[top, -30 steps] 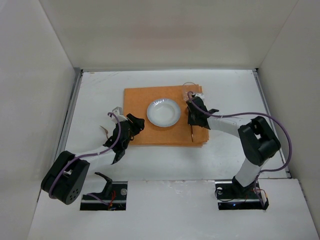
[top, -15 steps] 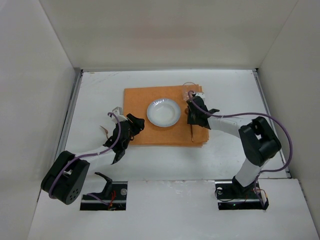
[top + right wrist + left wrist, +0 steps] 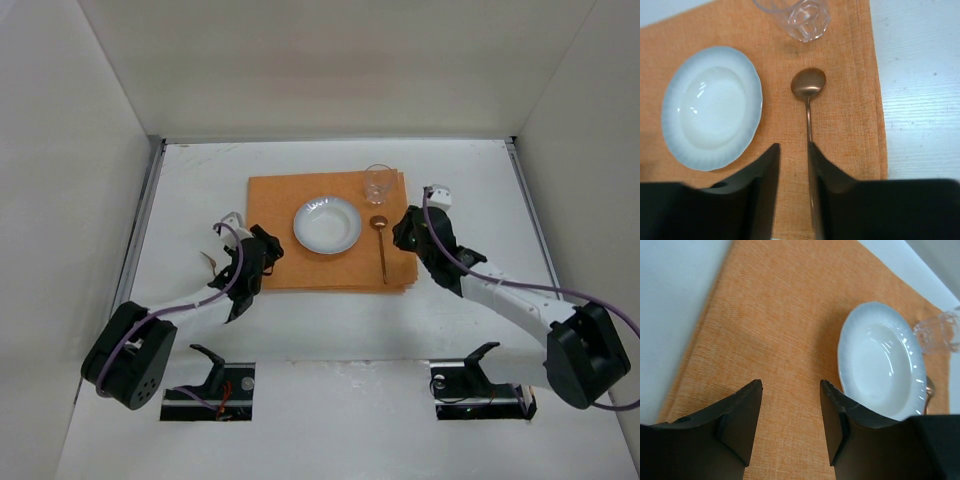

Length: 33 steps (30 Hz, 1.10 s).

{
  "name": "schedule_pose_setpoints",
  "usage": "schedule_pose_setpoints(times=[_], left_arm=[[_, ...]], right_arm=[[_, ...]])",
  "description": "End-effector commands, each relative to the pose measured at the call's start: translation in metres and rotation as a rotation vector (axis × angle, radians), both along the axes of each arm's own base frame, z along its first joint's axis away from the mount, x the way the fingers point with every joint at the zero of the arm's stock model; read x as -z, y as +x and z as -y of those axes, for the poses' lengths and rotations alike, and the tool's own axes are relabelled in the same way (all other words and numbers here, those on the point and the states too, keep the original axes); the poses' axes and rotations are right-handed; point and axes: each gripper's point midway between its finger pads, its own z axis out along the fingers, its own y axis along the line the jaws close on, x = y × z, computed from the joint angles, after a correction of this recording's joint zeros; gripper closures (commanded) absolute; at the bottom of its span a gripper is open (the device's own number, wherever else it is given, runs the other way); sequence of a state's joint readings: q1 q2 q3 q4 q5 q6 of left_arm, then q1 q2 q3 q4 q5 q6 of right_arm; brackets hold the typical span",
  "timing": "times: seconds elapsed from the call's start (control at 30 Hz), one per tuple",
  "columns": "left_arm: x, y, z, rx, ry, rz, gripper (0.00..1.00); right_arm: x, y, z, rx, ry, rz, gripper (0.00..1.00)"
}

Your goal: Set the dinner table for one person

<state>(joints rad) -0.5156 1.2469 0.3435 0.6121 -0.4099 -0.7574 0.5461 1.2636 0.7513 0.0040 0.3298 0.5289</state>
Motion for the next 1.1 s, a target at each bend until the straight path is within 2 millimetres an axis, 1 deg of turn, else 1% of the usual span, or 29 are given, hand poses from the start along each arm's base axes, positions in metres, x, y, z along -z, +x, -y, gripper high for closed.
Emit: schedule_pose_setpoints(times=[0.0, 0.03, 0.07, 0.17, 0.2, 0.23, 0.3, 0.37, 0.47, 0.5, 0.53, 0.63, 0.73, 0.9, 1.0, 1.07], left_arm=[[-0.023, 0.006, -0.02, -0.11, 0.107, 0.006, 0.5], [-0.025, 0.005, -0.022, -0.11, 0.119, 0.001, 0.49], [-0.029, 0.002, -0.023, -0.106, 0.13, -0.003, 0.47], [-0.035, -0.01, -0.036, -0.116, 0.16, -0.031, 0.42], [-0.035, -0.016, -0.044, -0.128, 0.178, -0.053, 0.42], [-0.035, -0.022, -0.052, -0.144, 0.196, -0.078, 0.42], [-0.033, -0.035, -0.069, -0.182, 0.232, -0.12, 0.43], [-0.031, -0.05, -0.089, -0.229, 0.26, -0.165, 0.5], [-0.029, -0.066, -0.1, -0.236, 0.284, -0.223, 0.67], [-0.028, -0.072, -0.104, -0.239, 0.301, -0.242, 0.71], [-0.025, -0.076, -0.105, -0.238, 0.312, -0.258, 0.72], [-0.004, -0.093, -0.118, -0.277, 0.34, -0.361, 0.73], [0.013, -0.101, -0.127, -0.31, 0.339, -0.419, 0.74], [0.029, -0.098, -0.129, -0.311, 0.341, -0.474, 0.82], [0.042, -0.098, -0.128, -0.306, 0.346, -0.507, 0.82], [0.049, -0.098, -0.125, -0.296, 0.331, -0.528, 0.82]], right_arm=[[-0.019, 0.004, 0.002, 0.067, 0.124, 0.117, 0.79], [-0.019, 0.003, 0.003, 0.074, 0.135, 0.131, 0.85], [-0.019, 0.002, 0.004, 0.084, 0.149, 0.145, 0.88], [-0.021, -0.003, 0.011, 0.11, 0.18, 0.188, 0.9], [-0.022, -0.004, 0.013, 0.12, 0.197, 0.203, 0.89], [-0.022, -0.006, 0.014, 0.127, 0.212, 0.214, 0.85], [-0.019, -0.008, 0.012, 0.114, 0.233, 0.221, 0.76], [-0.017, -0.012, 0.003, 0.078, 0.243, 0.213, 0.67], [-0.011, -0.014, -0.005, 0.046, 0.24, 0.189, 0.59], [-0.011, -0.015, -0.008, 0.034, 0.245, 0.187, 0.57], [-0.012, -0.016, -0.008, 0.03, 0.251, 0.191, 0.55], [-0.015, -0.017, -0.007, 0.034, 0.26, 0.201, 0.54], [-0.017, -0.019, -0.007, 0.032, 0.273, 0.205, 0.52], [-0.014, -0.019, -0.007, 0.027, 0.265, 0.195, 0.51], [-0.015, -0.019, -0.009, 0.02, 0.261, 0.195, 0.51], [-0.012, -0.018, -0.009, 0.02, 0.257, 0.186, 0.51]])
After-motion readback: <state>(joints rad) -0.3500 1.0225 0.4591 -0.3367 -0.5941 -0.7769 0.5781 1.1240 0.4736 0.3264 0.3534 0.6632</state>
